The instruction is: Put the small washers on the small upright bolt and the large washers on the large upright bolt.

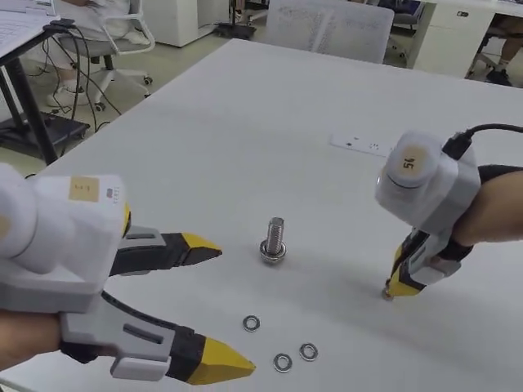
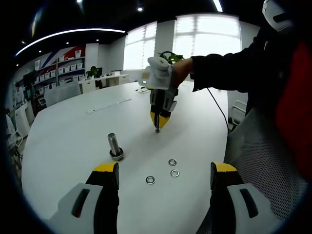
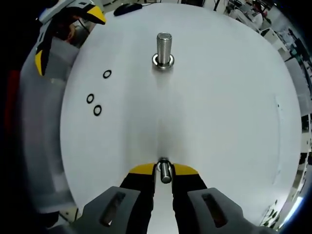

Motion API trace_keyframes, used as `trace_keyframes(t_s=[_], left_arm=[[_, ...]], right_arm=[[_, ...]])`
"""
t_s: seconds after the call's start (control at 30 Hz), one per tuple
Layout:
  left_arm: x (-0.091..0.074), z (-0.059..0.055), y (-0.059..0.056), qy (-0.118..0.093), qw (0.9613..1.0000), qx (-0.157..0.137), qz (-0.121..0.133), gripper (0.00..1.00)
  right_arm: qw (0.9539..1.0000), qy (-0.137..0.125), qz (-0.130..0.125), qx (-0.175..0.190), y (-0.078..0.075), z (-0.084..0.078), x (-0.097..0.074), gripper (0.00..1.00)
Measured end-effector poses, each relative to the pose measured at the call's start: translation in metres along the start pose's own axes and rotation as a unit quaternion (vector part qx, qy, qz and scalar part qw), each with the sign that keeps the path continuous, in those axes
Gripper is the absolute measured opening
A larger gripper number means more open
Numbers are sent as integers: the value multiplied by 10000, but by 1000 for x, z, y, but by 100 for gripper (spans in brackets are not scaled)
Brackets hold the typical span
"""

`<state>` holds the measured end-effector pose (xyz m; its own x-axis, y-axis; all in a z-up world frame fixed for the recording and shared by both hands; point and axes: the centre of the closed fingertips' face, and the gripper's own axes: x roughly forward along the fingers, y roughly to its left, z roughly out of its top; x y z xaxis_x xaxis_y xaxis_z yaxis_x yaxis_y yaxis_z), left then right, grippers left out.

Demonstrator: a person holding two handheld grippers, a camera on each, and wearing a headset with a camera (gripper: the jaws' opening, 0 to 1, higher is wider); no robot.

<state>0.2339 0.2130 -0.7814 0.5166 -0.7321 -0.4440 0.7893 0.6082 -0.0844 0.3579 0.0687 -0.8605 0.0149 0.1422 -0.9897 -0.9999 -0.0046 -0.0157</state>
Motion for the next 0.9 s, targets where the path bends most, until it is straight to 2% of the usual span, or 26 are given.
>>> trace_keyframes(t_s=[0.53, 0.9], left_arm=[[0, -2, 1, 24, 10000, -21, -9, 76], [0, -3, 0, 41, 10000, -29, -18, 76]], right_arm=[[10000, 46, 43, -2, 0, -4, 9, 14], [10000, -29, 44, -18, 2, -1, 9, 15]])
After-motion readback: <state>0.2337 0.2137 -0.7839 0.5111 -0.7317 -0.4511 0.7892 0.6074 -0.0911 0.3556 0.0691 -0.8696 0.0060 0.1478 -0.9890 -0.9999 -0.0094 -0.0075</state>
